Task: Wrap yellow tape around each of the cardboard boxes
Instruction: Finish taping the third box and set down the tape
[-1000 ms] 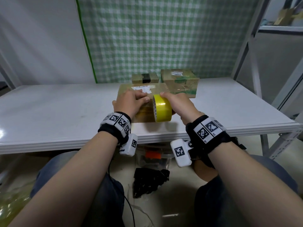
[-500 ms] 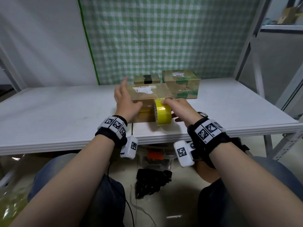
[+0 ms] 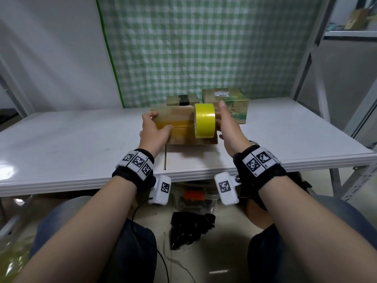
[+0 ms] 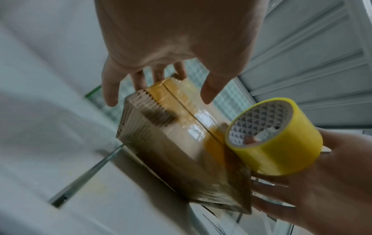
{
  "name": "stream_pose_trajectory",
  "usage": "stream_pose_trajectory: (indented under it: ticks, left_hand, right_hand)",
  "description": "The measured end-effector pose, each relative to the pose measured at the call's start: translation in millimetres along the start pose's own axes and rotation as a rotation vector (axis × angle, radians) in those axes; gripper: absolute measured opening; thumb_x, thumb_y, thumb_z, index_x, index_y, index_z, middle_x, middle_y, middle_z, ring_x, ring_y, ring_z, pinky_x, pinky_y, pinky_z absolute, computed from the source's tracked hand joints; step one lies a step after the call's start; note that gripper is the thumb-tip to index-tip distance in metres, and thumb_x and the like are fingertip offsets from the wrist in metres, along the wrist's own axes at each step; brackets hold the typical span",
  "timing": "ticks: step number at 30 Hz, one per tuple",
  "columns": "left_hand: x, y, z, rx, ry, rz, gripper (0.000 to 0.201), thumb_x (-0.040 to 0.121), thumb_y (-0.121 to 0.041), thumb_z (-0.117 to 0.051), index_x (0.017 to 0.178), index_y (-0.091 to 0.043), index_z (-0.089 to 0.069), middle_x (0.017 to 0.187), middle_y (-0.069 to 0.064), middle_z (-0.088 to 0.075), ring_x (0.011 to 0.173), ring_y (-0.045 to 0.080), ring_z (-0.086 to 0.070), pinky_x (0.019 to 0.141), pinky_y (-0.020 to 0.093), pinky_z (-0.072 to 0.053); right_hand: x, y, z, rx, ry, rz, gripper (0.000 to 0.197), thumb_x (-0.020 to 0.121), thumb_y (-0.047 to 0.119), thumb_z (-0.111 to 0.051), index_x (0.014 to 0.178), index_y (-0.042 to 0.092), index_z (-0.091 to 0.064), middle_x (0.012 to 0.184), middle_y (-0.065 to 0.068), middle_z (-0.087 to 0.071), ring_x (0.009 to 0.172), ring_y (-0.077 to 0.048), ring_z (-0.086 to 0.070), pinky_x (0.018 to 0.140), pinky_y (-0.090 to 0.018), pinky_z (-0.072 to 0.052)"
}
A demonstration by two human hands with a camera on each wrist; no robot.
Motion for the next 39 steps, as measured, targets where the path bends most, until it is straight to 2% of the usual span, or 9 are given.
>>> stream_pose_trajectory:
  ticks: [6,11,14,18,23,27,31,34,39]
  left_hand:
    - [0.2,-17.5,8.7,0.029,-0.065,-0.099,0.066,0.081,-0.034,-0.064,0.146,-0.034,-0.05,0.135,-0.003,-0.049,0.13,0.026,-0.046,0.112,0.042,-0.041]
    - [1.2,-30.4,16.7,0.02,-0.151,-0.172,0.057,0.086,-0.026,-0.066,0.143,-0.021,-0.058,0.12,-0.004,-0.048,0.129,0.025,-0.045,0.115,0.04,-0.037]
    - [1.6,-29.0,16.1,0.015,-0.139,-0.142,0.048,0.089,-0.026,-0.065,0.136,-0.016,-0.064,0.116,-0.011,-0.055,0.135,0.029,-0.043,0.114,0.034,-0.034]
    - [-4.2,-29.7,13.7,0.225,-0.137,-0.08,0.044,0.093,-0.037,-0.064,0.136,-0.028,-0.064,0.151,-0.004,-0.049,0.142,0.028,-0.029,0.114,0.038,-0.024]
    - [-8.8,-42.7,2.8,0.397,-0.096,-0.292,0.03,0.085,-0.059,-0.069,0.113,-0.048,-0.073,0.143,-0.022,-0.055,0.139,0.017,-0.038,0.104,0.045,-0.023]
    - [-12.0,-38.2,-10.8,0.529,-0.064,-0.359,0.03,0.083,-0.068,-0.066,0.108,-0.054,-0.072,0.126,-0.03,-0.064,0.132,0.01,-0.04,0.098,0.045,-0.026]
    - [-11.2,-36.8,-11.5,0.554,-0.084,-0.344,0.032,0.081,-0.072,-0.064,0.107,-0.055,-0.072,0.122,-0.032,-0.065,0.127,0.009,-0.041,0.094,0.042,-0.027]
    - [-10.4,-37.3,-11.4,0.564,-0.086,-0.333,0.033,0.081,-0.072,-0.064,0.107,-0.054,-0.072,0.12,-0.033,-0.065,0.124,0.007,-0.041,0.089,0.039,-0.026]
    - [-5.6,-36.2,-14.0,0.563,-0.101,-0.332,0.036,0.08,-0.073,-0.064,0.108,-0.052,-0.073,0.118,-0.031,-0.067,0.125,0.01,-0.043,0.091,0.041,-0.028]
  right_hand:
    - [4.3,13.1,10.2,0.056,-0.021,0.075,0.053,0.104,0.064,-0.023,0.101,0.032,-0.066,0.114,0.005,-0.07,0.101,-0.009,-0.064,0.07,-0.022,-0.04]
    - [6.6,21.2,6.4,0.038,-0.016,0.114,0.095,0.07,0.09,-0.034,0.137,0.03,-0.062,0.135,0.005,-0.065,0.128,-0.018,-0.056,0.112,-0.045,-0.041]
    - [5.9,24.4,5.1,-0.078,-0.021,0.134,0.072,0.089,0.075,-0.041,0.143,0.029,-0.055,0.147,0.003,-0.055,0.137,-0.021,-0.048,0.117,-0.049,-0.035]
    - [18.2,20.5,1.6,-0.138,0.013,0.213,0.051,0.101,0.054,-0.048,0.141,0.023,-0.057,0.14,0.004,-0.057,0.135,-0.02,-0.048,0.116,-0.046,-0.035]
    - [52.3,6.2,-9.5,-0.249,-0.026,0.239,0.088,0.06,0.096,-0.055,0.125,0.037,-0.065,0.139,0.002,-0.058,0.13,-0.027,-0.052,0.112,-0.052,-0.041]
    - [53.9,10.7,-10.5,-0.324,-0.07,0.266,0.065,0.078,0.076,-0.053,0.125,0.033,-0.068,0.144,-0.006,-0.039,0.137,-0.036,-0.039,0.117,-0.052,-0.031]
    - [49.7,18.5,-5.3,-0.279,-0.101,0.379,0.04,0.09,0.061,-0.055,0.1,0.026,-0.072,0.105,0.008,-0.068,0.103,-0.017,-0.062,0.094,-0.042,-0.048]
    - [39.1,28.5,-1.9,-0.181,-0.139,0.437,0.032,0.102,0.04,-0.056,0.073,0.027,-0.053,0.066,0.015,-0.051,0.06,0.001,-0.046,0.064,-0.028,-0.036]
    - [19.2,35.3,2.7,-0.072,-0.148,0.516,0.045,0.103,0.039,-0.054,0.082,-0.001,-0.055,0.074,-0.001,-0.044,0.062,-0.007,-0.038,0.06,-0.027,-0.032]
Point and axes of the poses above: each hand's wrist, its own x-axis towards the middle knuckle, its own z-axis out of the back of the hand, y = z × x, the point moved 5 cm from there along x, towards the middle knuckle
